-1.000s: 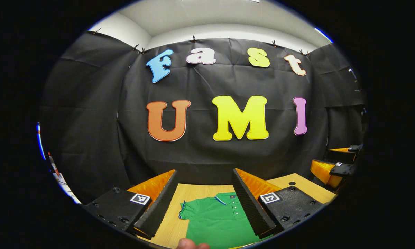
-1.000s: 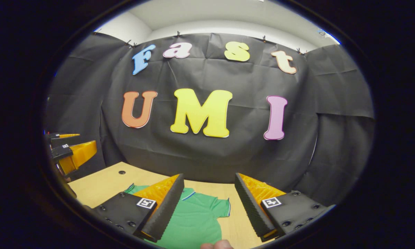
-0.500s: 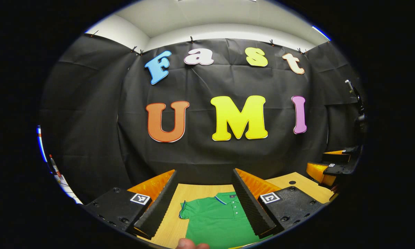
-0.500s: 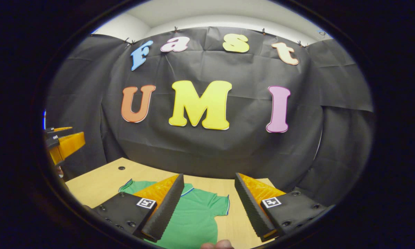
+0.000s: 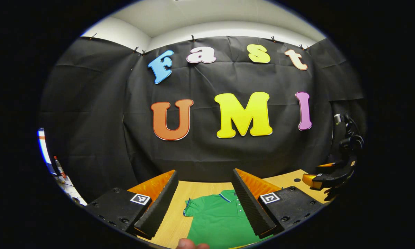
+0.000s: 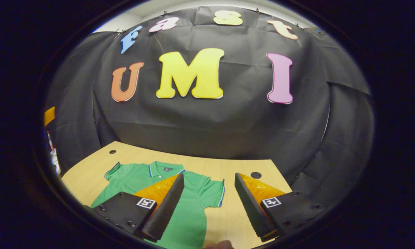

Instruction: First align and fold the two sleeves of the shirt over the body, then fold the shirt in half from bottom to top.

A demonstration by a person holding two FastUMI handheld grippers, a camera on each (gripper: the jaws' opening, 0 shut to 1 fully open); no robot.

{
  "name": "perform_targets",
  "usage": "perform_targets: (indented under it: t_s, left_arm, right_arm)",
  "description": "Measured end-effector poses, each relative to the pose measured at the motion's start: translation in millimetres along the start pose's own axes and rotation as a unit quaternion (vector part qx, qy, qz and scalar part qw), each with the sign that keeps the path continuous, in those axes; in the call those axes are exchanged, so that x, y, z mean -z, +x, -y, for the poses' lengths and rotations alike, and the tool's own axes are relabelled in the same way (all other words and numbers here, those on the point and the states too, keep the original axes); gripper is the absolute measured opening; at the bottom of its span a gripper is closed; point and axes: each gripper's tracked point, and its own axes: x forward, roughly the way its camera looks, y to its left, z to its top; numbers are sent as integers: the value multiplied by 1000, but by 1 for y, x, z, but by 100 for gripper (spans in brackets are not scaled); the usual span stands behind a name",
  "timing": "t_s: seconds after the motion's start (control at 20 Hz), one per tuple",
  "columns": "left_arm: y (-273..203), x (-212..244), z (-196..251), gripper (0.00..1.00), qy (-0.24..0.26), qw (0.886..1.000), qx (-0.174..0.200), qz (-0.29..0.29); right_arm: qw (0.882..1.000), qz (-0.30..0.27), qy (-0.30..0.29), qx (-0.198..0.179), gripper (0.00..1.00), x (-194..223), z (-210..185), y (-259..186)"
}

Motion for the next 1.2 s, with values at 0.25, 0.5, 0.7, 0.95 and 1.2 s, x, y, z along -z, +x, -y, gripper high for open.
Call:
perform_targets:
  t_s: [0.25,0.5,0.7,0.95,1.2]
  left_arm:
    - [0,4,6,99,5,1000,1,-11]
    - [2,7,4,99,14,1000,-10,-20]
    - [6,25,5,99,27,999,-17,-40]
    - [6,45,5,99,31,997,-29,-62]
    - [3,63,0,99,36,995,-46,-83]
  right_arm:
    - [999,-38,14,7,95,27,23,58]
    - [996,-85,13,7,93,74,39,115]
    - [993,-116,19,11,95,104,44,155]
    - [989,-145,22,5,92,130,46,192]
    - [987,-160,30,3,95,145,43,220]
